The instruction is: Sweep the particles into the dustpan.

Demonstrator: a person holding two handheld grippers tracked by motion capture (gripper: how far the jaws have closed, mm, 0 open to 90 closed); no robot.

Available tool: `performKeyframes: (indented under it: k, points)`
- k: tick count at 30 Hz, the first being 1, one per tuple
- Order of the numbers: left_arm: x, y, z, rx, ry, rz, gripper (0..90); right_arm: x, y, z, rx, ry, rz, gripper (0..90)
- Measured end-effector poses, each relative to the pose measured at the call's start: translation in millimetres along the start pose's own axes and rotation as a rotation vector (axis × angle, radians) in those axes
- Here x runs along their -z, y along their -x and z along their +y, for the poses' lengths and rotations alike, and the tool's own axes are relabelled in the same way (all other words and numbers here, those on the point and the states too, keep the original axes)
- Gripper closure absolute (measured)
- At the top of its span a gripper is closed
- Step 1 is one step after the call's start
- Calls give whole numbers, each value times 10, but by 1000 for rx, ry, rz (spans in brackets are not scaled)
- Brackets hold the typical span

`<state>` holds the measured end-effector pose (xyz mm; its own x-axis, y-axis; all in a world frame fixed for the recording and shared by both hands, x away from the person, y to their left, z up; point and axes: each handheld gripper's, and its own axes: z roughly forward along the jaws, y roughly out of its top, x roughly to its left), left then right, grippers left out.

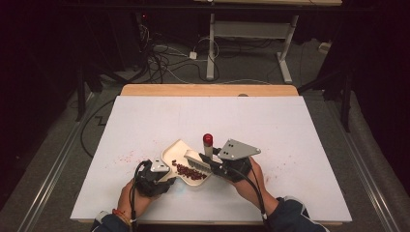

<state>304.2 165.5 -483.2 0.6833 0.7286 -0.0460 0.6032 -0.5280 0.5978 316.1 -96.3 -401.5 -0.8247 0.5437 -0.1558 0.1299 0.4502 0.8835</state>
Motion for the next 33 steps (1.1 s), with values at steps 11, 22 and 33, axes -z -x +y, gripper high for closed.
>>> performKeyframes:
  k: [11, 22, 33]
  points:
    - [7, 9, 6, -7, 1, 6, 634, -30, 47, -28, 0, 10, -10, 709]
    - [-5, 21, 7, -2, -3, 12, 634, -53, -140, 27, -3, -2, 50, 709]
    - [1, 6, 11, -13, -10, 10, 634, -65, 65, 114, -4, 66, 14, 709]
